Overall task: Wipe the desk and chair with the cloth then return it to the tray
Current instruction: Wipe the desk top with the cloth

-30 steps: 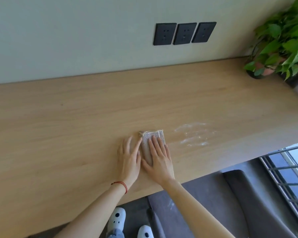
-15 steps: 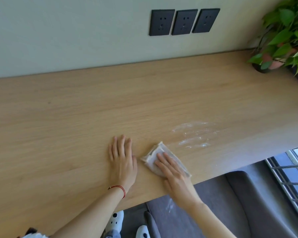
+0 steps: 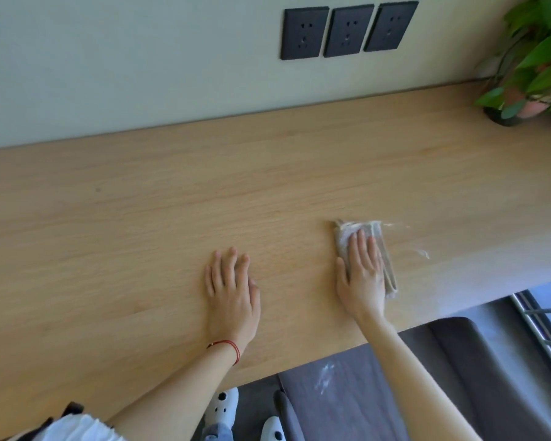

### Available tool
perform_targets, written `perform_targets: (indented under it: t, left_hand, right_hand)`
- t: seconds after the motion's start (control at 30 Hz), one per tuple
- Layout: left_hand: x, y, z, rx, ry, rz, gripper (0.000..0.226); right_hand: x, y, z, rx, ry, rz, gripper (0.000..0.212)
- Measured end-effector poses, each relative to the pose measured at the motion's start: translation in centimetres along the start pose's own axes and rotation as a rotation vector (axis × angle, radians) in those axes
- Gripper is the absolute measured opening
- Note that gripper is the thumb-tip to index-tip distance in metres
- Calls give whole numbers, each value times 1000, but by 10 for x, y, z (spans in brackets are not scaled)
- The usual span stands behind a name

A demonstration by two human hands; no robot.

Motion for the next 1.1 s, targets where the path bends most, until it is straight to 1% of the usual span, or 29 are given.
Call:
perform_targets:
  t: [0.07,0.13,0.2,0.23,0.27,0.3,0.33,0.43,0.5,0.53,0.6,0.7,0.8,0.87,0.93,1.0,1.03,1.1]
  left_hand:
    - [1,0,-1,2,-4,-21,50]
    - [1,0,-1,1,-13,-39,49]
    - [-1,-1,-1,-9,-9,-50,49]
    - [-2,-1,0,-13,-7,-53,48]
    - [-2,0,1,-13,-7,-58,48]
    - [-2,1,1,-12,-6,-64,48]
    - [-3,1,1,-13,-4,-68,48]
    - [-5,2,0,-3,-9,-79,47]
    - [-8,2,0,2,-1,-76,47]
    - [-9,2,2,3,6,-82,47]
    - [-11,4,2,6,7,-91,45]
    - [-11,3,2,-6,17,-101,45]
    - [-10,3,4,2,10,-84,47]
    - [-9,1,4,2,-8,-80,50]
    - [-7,1,4,-2,-40,-88,51]
    - [-5,-1,2,-3,-67,-121,50]
    - [-5,-2,2,-1,-75,-132,49]
    - [-4,0,0,25,-88,-136,49]
  right_hand:
    - [-12,-17,31,119,43,29,54]
    - [-16,-37,46,276,66,75,50]
    - [-11,-55,38,460,28,134,48]
    - [-5,-61,25,521,9,155,47]
    - [4,-62,7,541,5,156,47]
    - [14,-58,-13,513,13,143,47]
    - [25,-50,-35,446,20,119,46]
    - [52,0,-102,161,-75,15,41]
    - [56,41,-124,-46,-71,3,45]
    - [52,59,-124,-85,-84,-7,48]
    - [37,84,-104,-39,-114,-17,50]
    - [8,96,-37,142,-78,40,50]
    - [-18,66,32,274,-62,91,49]
    - [-29,28,59,364,-44,122,49]
    - [-27,-12,62,459,-26,163,48]
    - [-16,-36,44,532,-36,189,47]
    - [-10,-41,29,528,-41,193,47]
    - [7,-34,-4,439,-46,149,47]
Point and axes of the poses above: each hand's wrist, its own y-axis towards the middle knuckle, its own x-axis out of the back of the hand, z = x × y, the point moved 3 cm from there along y, towards the middle knuckle
